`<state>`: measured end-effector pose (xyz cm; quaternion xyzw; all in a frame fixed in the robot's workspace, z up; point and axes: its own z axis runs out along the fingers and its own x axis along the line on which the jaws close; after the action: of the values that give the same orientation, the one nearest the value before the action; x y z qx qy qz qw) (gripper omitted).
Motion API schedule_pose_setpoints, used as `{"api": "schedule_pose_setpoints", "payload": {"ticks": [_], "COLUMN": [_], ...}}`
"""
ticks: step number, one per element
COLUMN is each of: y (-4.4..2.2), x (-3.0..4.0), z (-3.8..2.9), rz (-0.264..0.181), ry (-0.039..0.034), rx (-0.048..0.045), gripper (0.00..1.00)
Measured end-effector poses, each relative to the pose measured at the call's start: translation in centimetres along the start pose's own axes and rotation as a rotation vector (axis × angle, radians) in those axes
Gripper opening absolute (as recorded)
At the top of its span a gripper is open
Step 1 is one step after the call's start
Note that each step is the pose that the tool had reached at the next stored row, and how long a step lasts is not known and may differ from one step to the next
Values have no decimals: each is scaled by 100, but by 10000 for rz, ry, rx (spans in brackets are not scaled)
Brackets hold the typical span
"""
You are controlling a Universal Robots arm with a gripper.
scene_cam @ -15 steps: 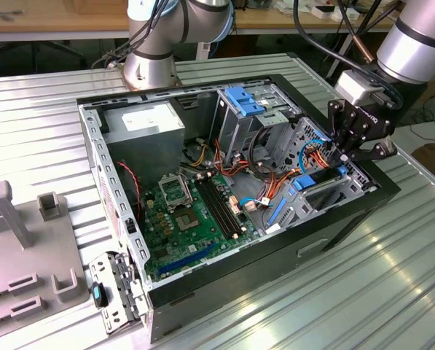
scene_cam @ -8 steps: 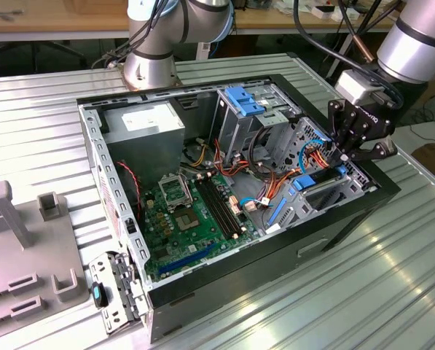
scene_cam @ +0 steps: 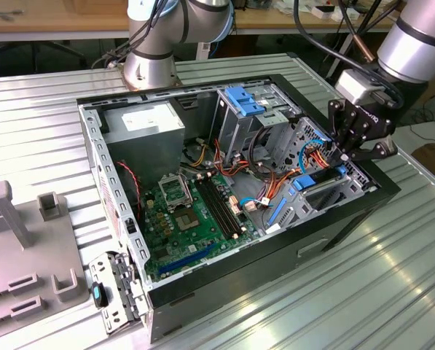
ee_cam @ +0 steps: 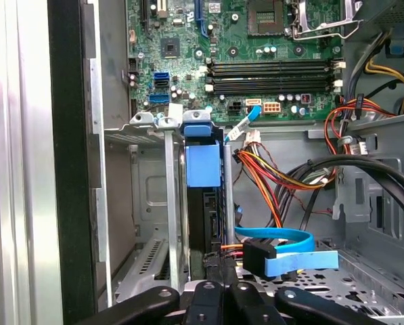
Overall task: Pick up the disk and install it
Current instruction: 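Insert the second disk wire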
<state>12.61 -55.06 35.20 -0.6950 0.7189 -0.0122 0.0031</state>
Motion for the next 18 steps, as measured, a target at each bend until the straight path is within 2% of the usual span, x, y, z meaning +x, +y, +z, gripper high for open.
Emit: {"api": "schedule_pose_setpoints", "payload": {"ticks": [3,7,8,9,10,11,14,18], "y": [-2,-7,-8,-9,-7,-5,0,17], "x": [1,4,4,-4,-27,-88,-164,-205], "z": [-112,-318,-375,-378,-377,-379,-389,-443], "rz": [0,0,-3,-9,-11,-13,-14,-17], "ry": [-7,2,147,366,437,534,642,682], "rx": [-3,-6,-3,5,7,11,0,-35], "gripper": [11,11,11,11,11,11,11,11]}}
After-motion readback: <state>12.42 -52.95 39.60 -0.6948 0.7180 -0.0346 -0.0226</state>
